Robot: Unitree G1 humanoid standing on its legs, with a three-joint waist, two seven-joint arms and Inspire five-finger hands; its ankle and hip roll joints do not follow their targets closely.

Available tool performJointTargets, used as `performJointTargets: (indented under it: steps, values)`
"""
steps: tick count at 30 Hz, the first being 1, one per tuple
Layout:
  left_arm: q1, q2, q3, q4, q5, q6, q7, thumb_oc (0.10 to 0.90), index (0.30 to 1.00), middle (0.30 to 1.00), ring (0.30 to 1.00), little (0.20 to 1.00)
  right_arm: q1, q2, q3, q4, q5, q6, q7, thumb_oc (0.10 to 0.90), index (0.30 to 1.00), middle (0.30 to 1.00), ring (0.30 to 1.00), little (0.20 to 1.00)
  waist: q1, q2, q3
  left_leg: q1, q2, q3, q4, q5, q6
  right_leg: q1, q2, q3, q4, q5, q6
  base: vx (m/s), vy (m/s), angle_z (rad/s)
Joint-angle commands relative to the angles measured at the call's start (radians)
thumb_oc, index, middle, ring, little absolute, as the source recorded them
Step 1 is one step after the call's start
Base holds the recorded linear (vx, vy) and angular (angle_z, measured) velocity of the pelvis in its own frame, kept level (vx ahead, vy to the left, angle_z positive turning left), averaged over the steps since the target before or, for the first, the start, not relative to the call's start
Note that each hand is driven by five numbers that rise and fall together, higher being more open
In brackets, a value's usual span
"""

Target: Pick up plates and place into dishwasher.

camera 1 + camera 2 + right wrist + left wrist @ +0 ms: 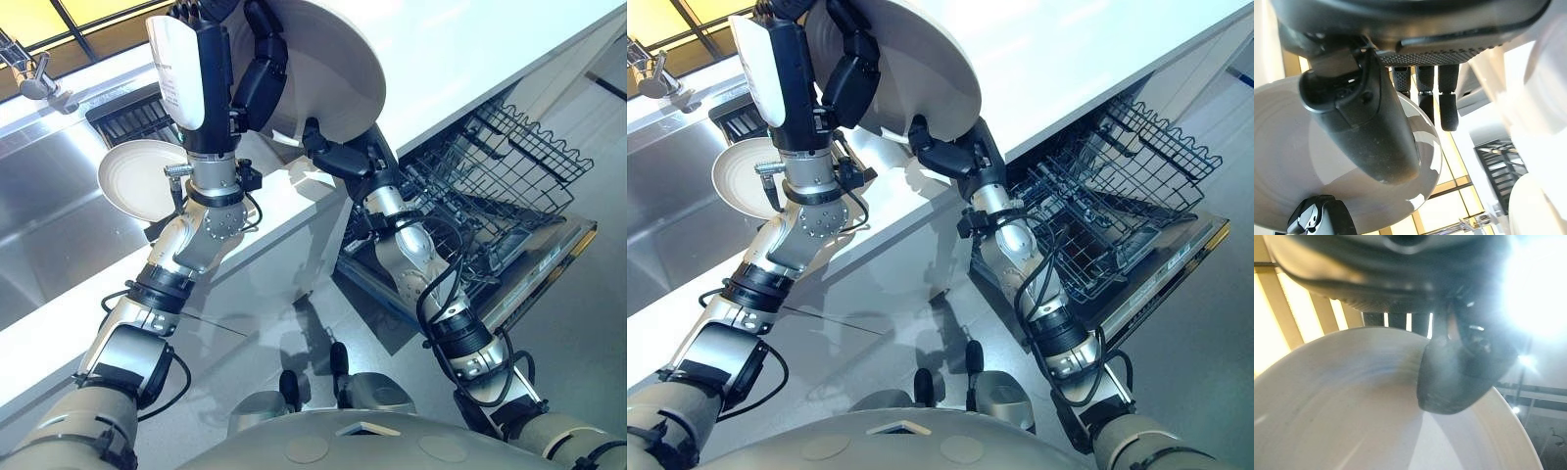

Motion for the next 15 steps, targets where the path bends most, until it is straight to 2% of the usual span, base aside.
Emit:
performJointTargets:
  steps: [1, 2, 3, 6, 8, 12, 15]
  values:
    - [0.04, 0.023, 0.067, 0.024, -0.091, -0.012, -0.052, 0.267, 0.444, 0.444, 0.444, 0.367, -0.023, 0.019, -0.21, -0.119, 0.011, -0.166, 0.008, 0.1, 0.3, 0.3, 0.3, 0.2, 0.012, 0.027, -0.132, -0.049, -0.066, 0.0, 0.028, -0.08, 0.052, 0.026, -0.048, -0.047, 0.13, -0.194, 0.114, -0.01, 0.052, -0.02]
    - [0.052, 0.02, 0.065, 0.036, -0.12, -0.003, -0.078, 0.594, 0.724, 0.724, 0.724, 0.694, -0.016, 0.017, -0.215, -0.121, 0.009, -0.169, 0.017, 0.1, 0.3, 0.3, 0.3, 0.2, 0.012, 0.027, -0.132, -0.05, -0.067, 0.002, 0.029, -0.081, 0.055, 0.02, -0.05, -0.046, 0.138, -0.195, 0.116, -0.02, 0.047, -0.02]
    - [0.074, 0.011, 0.07, 0.061, -0.206, -0.003, -0.144, 0.8, 0.9, 0.9, 0.9, 0.9, -0.007, 0.01, -0.222, -0.119, 0.005, -0.177, 0.03, 0.1, 0.3, 0.3, 0.3, 0.2, 0.012, 0.026, -0.128, -0.051, -0.066, 0.005, 0.031, -0.082, 0.058, 0.011, -0.052, -0.044, 0.151, -0.198, 0.119, -0.03, 0.048, -0.02]
    - [0.109, -0.022, 0.079, 0.122, -0.431, 0.031, -0.319, 0.8, 0.9, 0.9, 0.9, 0.9, 0.005, -0.004, -0.236, -0.11, -0.015, -0.196, 0.051, 0.1, 0.3, 0.3, 0.3, 0.2, 0.015, 0.026, -0.12, -0.045, -0.066, 0.005, 0.031, -0.087, 0.061, 0.009, -0.055, -0.05, 0.165, -0.208, 0.123, 0.0, 0.013, -0.01]
    - [0.126, -0.04, 0.082, 0.152, -0.511, 0.059, -0.397, 0.8, 0.9, 0.9, 0.9, 0.9, 0.006, -0.014, -0.247, -0.105, -0.034, -0.207, 0.056, 0.1, 0.3, 0.3, 0.3, 0.2, 0.017, 0.024, -0.117, -0.046, -0.066, 0.003, 0.032, -0.086, 0.062, 0.005, -0.056, -0.053, 0.17, -0.207, 0.124, -0.02, -0.002, -0.01]
    - [0.145, -0.05, 0.091, 0.193, -0.542, 0.101, -0.458, 0.8, 0.9, 0.9, 0.9, 0.9, 0.001, -0.034, -0.282, -0.1, -0.053, -0.208, 0.061, 0.1, 0.3, 0.3, 0.3, 0.2, 0.02, 0.021, -0.115, -0.046, -0.063, 0.003, 0.034, -0.086, 0.061, 0.004, -0.057, -0.06, 0.17, -0.204, 0.124, -0.01, -0.009, 0.0]
    - [0.161, -0.021, 0.117, 0.219, -0.538, 0.12, -0.467, 0.8, 0.9, 0.9, 0.9, 0.9, -0.003, -0.07, -0.332, -0.094, -0.055, -0.209, 0.06, 0.1, 0.3, 0.3, 0.3, 0.2, 0.024, 0.02, -0.115, -0.046, -0.059, 0.005, 0.037, -0.085, 0.057, 0.01, -0.058, -0.073, 0.164, -0.202, 0.122, -0.03, -0.044, 0.0]
